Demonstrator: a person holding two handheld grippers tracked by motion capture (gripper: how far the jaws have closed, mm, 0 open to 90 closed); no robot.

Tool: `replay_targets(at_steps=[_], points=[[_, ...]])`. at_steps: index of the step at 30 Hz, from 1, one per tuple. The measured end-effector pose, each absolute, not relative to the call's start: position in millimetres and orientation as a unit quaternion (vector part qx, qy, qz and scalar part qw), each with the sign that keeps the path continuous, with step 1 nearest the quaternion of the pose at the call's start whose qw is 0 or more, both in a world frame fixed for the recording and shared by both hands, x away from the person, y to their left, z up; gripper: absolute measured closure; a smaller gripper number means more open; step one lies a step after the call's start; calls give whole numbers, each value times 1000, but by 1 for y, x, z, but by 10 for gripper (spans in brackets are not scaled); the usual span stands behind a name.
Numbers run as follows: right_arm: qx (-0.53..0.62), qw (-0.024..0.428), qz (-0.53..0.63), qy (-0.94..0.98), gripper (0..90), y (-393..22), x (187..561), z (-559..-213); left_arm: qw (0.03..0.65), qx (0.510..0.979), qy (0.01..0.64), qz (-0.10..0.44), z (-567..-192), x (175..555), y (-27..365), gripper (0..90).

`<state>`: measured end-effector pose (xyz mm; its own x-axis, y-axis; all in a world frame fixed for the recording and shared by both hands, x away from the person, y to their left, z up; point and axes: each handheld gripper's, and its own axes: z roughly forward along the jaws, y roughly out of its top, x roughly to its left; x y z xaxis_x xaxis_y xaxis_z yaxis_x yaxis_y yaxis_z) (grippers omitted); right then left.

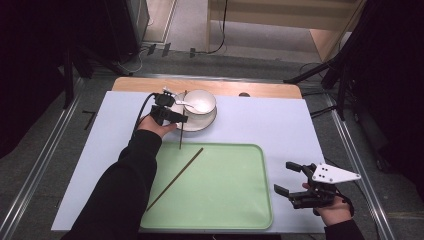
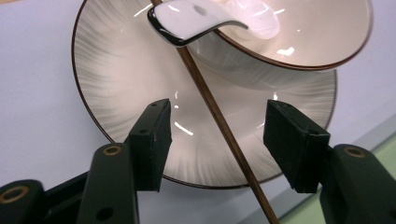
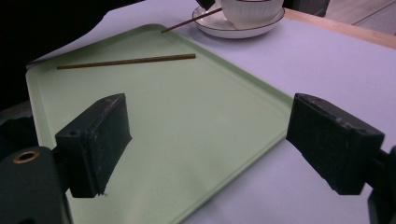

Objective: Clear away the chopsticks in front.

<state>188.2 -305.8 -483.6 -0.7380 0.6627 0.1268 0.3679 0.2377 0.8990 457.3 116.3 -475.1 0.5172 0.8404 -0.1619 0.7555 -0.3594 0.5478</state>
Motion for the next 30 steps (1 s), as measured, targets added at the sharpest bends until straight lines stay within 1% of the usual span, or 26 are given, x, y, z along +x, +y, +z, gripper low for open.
replay_targets(at_steps=[10,15,17,19,25,28,30], points=[[333,141,521,773,141,-306,188,-484,293,805,510,81,-484,464,112,594],[333,140,523,772,141,-306,188,-484,292,798,522,70,-488,468,111,659],[334,139,524,771,141,-306,188,-483,291,794,530,67,-490,469,111,697],[334,139,524,771,141,-306,188,-483,289,785,545,51,-491,471,112,715],[334,140,524,771,141,-307,188,-483,285,774,562,61,-493,474,117,819],[333,141,525,771,141,-307,188,-483,285,770,567,66,-493,475,118,855],[332,141,526,770,141,-307,188,-483,285,769,569,65,-492,476,120,857]])
